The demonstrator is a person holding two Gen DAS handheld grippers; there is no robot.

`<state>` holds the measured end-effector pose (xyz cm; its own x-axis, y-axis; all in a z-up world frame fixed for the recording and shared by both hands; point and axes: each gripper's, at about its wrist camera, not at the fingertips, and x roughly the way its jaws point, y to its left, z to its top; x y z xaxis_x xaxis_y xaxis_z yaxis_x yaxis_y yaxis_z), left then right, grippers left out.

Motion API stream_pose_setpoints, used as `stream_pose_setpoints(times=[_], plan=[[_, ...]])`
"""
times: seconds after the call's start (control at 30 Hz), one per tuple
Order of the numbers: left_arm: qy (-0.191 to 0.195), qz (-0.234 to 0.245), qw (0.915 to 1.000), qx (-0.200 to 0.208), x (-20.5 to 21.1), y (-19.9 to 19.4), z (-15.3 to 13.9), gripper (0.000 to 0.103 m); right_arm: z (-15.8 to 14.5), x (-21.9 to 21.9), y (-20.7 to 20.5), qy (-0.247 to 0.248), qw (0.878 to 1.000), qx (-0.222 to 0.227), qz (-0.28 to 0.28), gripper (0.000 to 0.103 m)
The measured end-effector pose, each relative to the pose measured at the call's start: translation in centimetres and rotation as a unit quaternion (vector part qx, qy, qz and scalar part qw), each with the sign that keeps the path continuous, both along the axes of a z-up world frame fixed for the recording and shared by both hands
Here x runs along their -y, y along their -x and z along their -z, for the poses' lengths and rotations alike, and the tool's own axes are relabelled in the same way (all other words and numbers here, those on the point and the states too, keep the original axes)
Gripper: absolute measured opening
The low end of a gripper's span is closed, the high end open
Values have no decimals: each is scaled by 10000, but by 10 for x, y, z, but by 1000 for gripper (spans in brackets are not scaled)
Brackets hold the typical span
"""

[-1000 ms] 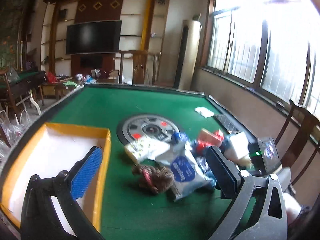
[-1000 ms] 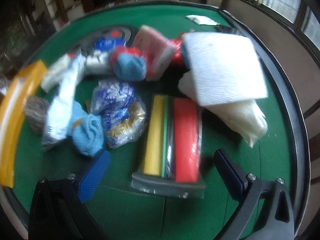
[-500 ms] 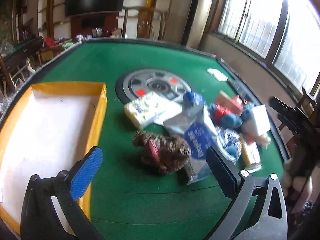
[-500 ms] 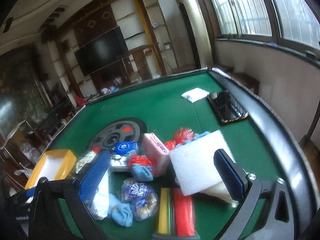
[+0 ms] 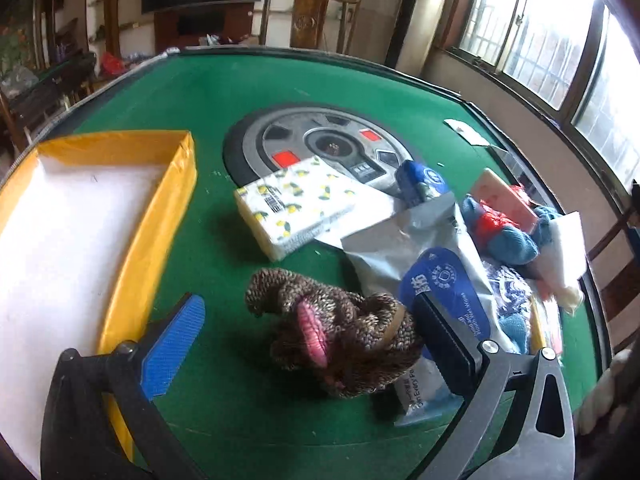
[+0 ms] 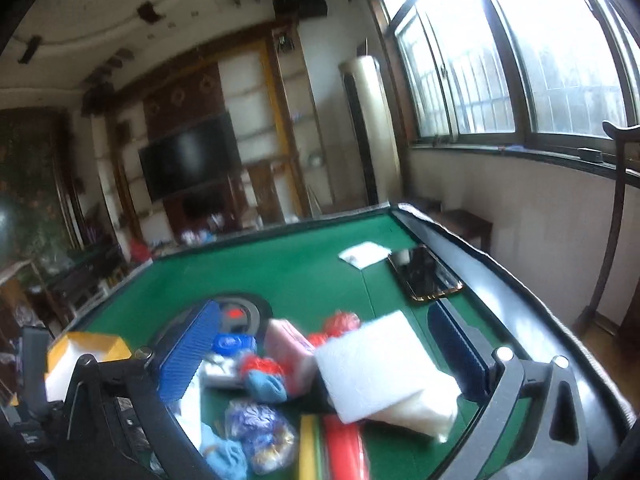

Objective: Organize soft objects
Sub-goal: 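Grasp the knitted sock bundle with left tool while right tool grasps the Deeyeo pack, then carry sock bundle into yellow box with left tool while right tool drops wipes there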

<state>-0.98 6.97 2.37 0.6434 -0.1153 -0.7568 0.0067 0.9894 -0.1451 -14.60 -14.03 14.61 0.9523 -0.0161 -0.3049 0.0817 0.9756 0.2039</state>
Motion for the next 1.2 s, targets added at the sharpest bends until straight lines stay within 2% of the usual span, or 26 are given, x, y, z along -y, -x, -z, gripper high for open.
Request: stream_pose_setpoints(times=[0.13,0.2,0.23,0.33,0.37,0.4,0.43,0.5,0.6,0.7,0.8,0.87,0.97,1.03,1.1,1.13,1.17,1.2], plan=[[-330,108,9988,-358,14,-12,10,103,5,-1,-20,-124,9964,-660,-512,102],[-91,10,9993,-363,9,-13,15,103,3,-2,-21,-108,9955,-751,-565,102],[163,-87,9991,-381,4,-13,18,103,3,-3,-22,-67,9952,-776,-588,102],[141,-67,9993,-341,4,-11,17,101,8,-9,-23,-9,9948,-790,-650,102],[164,-55,9992,-354,4,-10,16,89,9,-10,-25,-30,9947,-789,-663,102],[237,40,9991,-345,4,-11,14,69,12,-12,-27,-58,9947,-775,-676,102],[401,246,9983,-350,6,-10,10,69,14,-11,-28,-82,9948,-757,-683,102],[378,296,9983,-337,9,-8,4,66,17,-12,-30,-100,9943,-804,-697,102],[686,453,9963,-233,2,3,-4,66,22,-12,-34,-177,9912,-1044,-800,102],[1090,577,9924,-48,-16,23,-26,66,27,-15,-39,-189,9862,-1330,-964,102],[1239,685,9896,235,-38,42,-50,66,28,-22,-39,-230,9820,-1465,-1169,101],[1207,658,9894,470,-61,55,-69,66,24,-34,-41,-249,9759,-1672,-1382,98],[1197,523,9890,690,-89,70,-83,66,17,-73,-45,119,9642,-1932,-1810,97],[1217,420,9883,816,-103,78,-85,66,24,-98,-58,353,9505,-2340,-2013,92],[1297,352,9865,935,-119,87,-85,66,38,-119,-74,705,9373,-2734,-2043,73],[1356,312,9856,964,-128,92,-85,66,47,-126,-83,807,9303,-2936,-2044,66],[1390,302,9851,968,-135,94,-83,66,54,-131,-90,790,9238,-3122,-2071,52],[1399,295,9850,970,-139,95,-82,66,62,-134,-97,724,9167,-3302,-2129,47]])
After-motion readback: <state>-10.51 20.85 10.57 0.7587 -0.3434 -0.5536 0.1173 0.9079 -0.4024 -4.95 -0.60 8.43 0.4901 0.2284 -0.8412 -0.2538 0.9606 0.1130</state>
